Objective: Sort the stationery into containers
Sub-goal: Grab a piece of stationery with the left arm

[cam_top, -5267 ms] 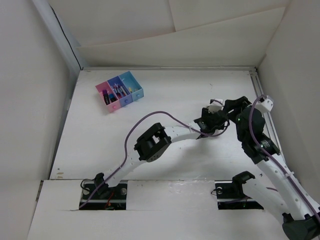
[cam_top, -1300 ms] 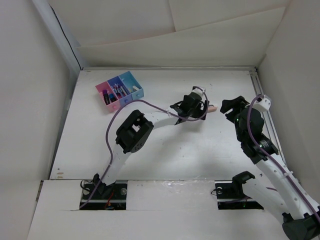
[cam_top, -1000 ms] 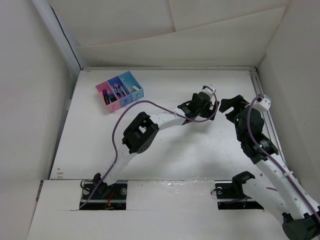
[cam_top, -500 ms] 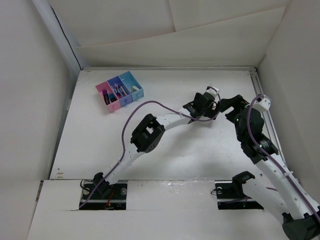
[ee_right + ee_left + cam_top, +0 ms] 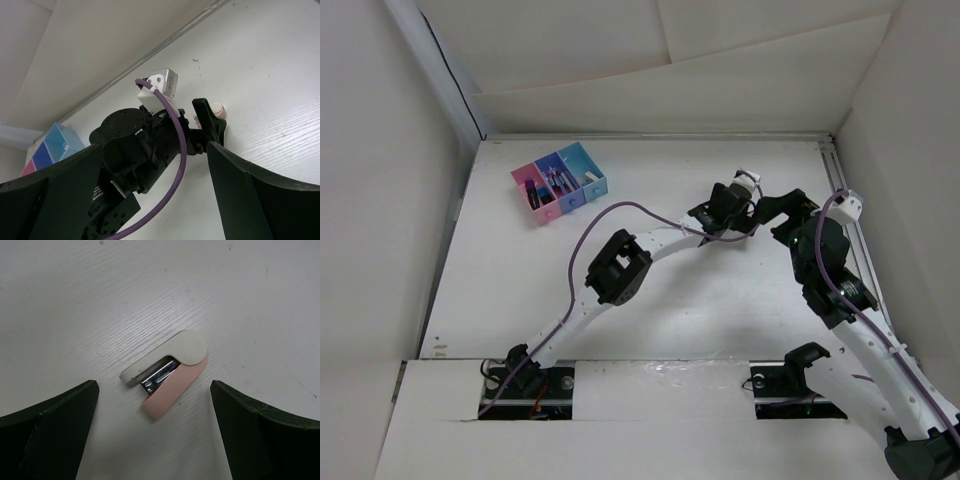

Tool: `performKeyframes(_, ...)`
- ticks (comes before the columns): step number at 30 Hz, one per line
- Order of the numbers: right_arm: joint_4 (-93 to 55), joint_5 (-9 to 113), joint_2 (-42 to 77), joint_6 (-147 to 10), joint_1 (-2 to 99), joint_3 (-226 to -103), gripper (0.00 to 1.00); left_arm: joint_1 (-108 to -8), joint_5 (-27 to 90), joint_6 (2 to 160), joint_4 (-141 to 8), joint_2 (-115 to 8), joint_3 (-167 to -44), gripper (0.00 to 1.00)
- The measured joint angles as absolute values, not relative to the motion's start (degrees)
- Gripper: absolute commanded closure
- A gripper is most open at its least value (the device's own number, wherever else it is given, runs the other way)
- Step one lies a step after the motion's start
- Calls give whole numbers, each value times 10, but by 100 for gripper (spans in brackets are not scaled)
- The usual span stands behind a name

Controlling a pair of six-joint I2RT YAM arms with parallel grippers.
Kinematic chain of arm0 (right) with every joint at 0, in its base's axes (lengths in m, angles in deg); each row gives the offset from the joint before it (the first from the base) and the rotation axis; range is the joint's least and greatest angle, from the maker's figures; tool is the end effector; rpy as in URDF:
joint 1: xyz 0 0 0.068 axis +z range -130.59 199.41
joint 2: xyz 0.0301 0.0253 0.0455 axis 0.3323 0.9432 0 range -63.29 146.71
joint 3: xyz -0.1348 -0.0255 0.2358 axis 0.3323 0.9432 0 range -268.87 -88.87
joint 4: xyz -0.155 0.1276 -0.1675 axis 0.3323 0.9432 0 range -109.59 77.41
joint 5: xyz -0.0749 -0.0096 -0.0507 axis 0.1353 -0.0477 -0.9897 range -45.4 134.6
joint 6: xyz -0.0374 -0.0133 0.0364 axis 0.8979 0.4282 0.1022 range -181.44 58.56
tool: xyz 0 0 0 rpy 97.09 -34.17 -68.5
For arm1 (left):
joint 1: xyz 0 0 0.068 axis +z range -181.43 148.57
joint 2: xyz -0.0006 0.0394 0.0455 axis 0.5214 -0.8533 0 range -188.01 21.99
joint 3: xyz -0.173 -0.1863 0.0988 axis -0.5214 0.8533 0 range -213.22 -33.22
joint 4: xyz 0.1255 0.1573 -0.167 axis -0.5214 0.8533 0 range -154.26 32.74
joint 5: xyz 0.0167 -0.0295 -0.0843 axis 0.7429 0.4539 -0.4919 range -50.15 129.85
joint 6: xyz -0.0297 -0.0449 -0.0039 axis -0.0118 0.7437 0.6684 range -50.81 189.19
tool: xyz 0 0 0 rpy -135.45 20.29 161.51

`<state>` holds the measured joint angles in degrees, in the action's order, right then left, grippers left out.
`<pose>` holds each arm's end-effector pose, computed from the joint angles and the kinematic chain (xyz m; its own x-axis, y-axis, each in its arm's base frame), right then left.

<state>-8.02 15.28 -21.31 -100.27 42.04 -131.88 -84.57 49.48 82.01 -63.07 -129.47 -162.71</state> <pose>0.1644 0.0496 0.3353 -0.0632 0.5659 -0.8220 0.1906 0.8154 0.5467 0.3659 -0.4780 0.1607 -0.3845 0.1483 -0.9111 0.6269 0.7665 -0.1398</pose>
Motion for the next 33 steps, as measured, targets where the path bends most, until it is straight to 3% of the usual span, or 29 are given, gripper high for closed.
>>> performKeyframes(11,-81,163,-218,-1002,420,-1319,9,-846,493,832,-631,-1315,-1658,26)
performKeyframes(15,-81,166,-218,-1002,420,-1319,9,-846,490,835,-633,-1320,-1665,43)
performKeyframes(17,-81,166,-218,-1002,420,-1319,9,-846,490,837,-633,-1320,-1665,56)
performKeyframes(23,-81,166,-218,-1002,420,-1319,9,-846,490,837,-636,-1321,-1661,71)
performKeyframes(33,-81,172,-218,-1002,420,-1319,9,-846,525,836,-700,-1216,-1471,94)
